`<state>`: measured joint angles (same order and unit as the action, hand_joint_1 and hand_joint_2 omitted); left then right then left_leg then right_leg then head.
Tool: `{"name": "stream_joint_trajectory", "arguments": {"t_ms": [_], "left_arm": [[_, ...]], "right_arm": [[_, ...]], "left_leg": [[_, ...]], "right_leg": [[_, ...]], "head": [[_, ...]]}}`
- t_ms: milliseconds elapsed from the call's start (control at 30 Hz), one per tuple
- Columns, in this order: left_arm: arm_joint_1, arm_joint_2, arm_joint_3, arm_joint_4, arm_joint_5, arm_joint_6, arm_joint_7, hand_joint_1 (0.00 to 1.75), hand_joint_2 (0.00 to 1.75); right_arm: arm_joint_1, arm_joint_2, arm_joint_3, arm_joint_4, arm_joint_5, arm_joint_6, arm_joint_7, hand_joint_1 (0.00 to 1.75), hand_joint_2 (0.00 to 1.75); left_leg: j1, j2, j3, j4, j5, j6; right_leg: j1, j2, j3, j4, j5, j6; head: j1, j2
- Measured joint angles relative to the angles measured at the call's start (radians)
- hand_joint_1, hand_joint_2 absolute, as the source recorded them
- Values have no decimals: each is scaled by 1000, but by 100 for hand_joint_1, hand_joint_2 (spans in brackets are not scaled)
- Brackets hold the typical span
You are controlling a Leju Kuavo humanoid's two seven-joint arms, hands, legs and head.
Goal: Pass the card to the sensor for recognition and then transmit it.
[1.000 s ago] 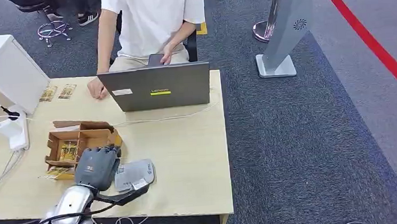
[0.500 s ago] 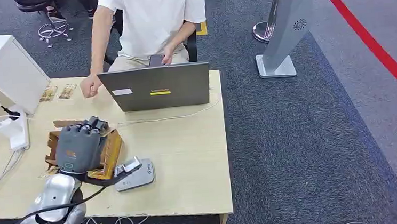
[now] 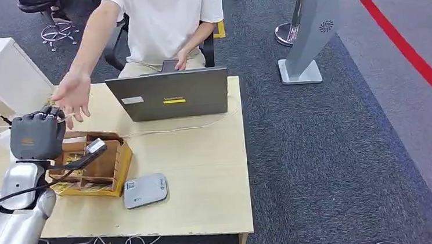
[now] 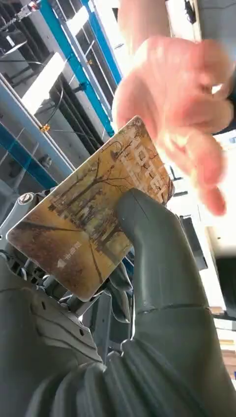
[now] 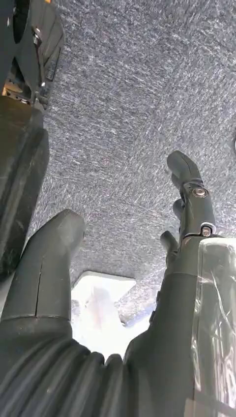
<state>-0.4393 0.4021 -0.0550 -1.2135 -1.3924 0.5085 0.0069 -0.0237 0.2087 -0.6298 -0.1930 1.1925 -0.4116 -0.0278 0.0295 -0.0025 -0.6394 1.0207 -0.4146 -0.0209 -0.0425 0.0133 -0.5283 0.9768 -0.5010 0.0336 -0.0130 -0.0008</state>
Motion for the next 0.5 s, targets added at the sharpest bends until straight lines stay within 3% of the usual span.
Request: {"name": "stream_joint_trajectory", "arguments": {"t_ms": [500], "left_arm": [[5,-30,1,15,43,-42,-19,0,175]], "right_arm": [[0,0,0,0,-8,-3,0,0,175]], "left_leg": [[0,0,0,0,0,0]], "right_leg": [[0,0,0,0,0,0]], "head": [[0,0]]}}
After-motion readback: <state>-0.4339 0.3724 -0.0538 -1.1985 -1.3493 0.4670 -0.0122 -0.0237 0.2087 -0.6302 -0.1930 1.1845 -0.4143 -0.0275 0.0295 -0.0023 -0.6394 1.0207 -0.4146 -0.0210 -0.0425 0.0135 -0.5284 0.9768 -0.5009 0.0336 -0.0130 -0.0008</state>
